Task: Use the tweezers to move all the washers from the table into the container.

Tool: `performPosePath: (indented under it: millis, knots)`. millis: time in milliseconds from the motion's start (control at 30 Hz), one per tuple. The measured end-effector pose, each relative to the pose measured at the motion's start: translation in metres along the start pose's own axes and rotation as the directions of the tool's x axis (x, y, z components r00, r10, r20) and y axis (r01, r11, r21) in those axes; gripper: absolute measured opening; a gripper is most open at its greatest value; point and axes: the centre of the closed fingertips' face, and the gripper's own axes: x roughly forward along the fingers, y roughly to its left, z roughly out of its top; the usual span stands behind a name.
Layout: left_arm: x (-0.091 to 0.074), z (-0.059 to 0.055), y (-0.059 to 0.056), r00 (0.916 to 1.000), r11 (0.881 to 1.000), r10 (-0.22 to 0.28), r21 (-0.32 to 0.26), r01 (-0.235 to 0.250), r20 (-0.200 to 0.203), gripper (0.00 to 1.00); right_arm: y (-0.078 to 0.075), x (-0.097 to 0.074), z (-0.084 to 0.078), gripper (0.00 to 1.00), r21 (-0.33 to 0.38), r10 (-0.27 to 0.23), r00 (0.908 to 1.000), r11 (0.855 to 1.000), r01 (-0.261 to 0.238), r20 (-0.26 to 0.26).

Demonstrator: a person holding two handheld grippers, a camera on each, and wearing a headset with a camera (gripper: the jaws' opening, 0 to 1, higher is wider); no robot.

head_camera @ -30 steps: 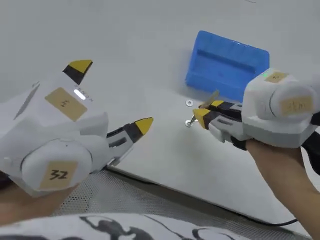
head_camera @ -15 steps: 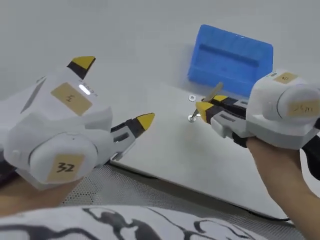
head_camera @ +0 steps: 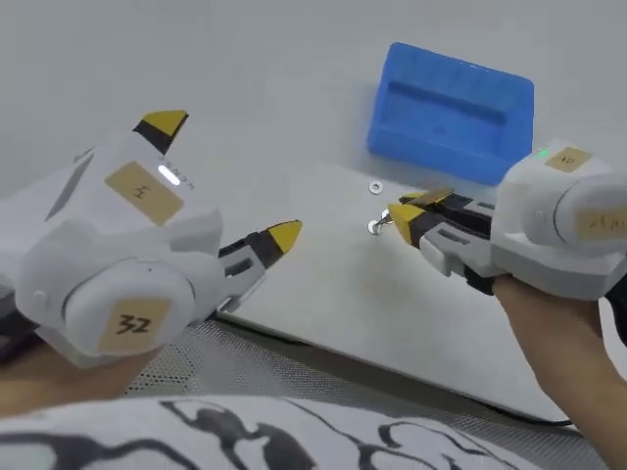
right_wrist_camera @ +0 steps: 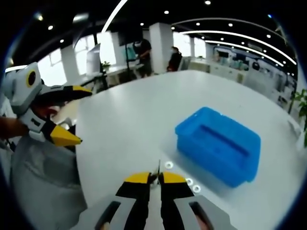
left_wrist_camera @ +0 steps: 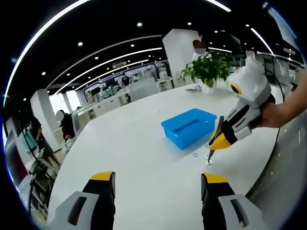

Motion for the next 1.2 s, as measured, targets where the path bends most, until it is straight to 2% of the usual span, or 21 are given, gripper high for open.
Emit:
performPosePath:
  millis: [267, 433, 600, 733, 967, 1200]
  knots:
    - [-0.0001, -0.0007, 0.0000, 1.0000, 1.000, 0.003, 0.001, -0.003, -0.005, 0.74, 0.0034, 0.0012, 0.0002, 0.04, 0.014, 0.055, 0.9981, 0.998, -0.054, -0.028]
    - [0.0001, -0.0016, 0.0007, 1.0000, 1.000, 0.006, 0.004, -0.006, -0.008, 0.73, 0.0048, 0.0008, -0.0003, 0.04, -0.010, 0.081, 0.9955, 0.997, -0.082, -0.050]
    - [0.0005, -0.0017, 0.0009, 1.0000, 1.000, 0.006, 0.005, -0.006, -0.007, 0.73, 0.0066, 0.0021, 0.0011, 0.04, -0.062, 0.094, 0.9911, 0.993, -0.100, -0.095]
    - [0.0010, -0.0020, 0.0015, 1.0000, 1.000, 0.006, 0.005, -0.006, -0.007, 0.73, 0.0078, 0.0026, 0.0007, 0.04, -0.055, 0.114, 0.9849, 0.991, -0.122, -0.130]
    - [0.0013, -0.0025, 0.0027, 1.0000, 1.000, 0.008, 0.004, -0.008, -0.005, 0.73, 0.0076, 0.0010, -0.0002, 0.04, -0.056, 0.112, 0.9804, 0.991, -0.122, -0.162]
    - [0.0012, -0.0027, 0.0030, 0.9999, 1.000, 0.010, 0.006, -0.010, -0.005, 0.73, 0.0058, 0.0004, -0.0011, 0.04, -0.072, 0.110, 0.9709, 0.989, -0.128, -0.212]
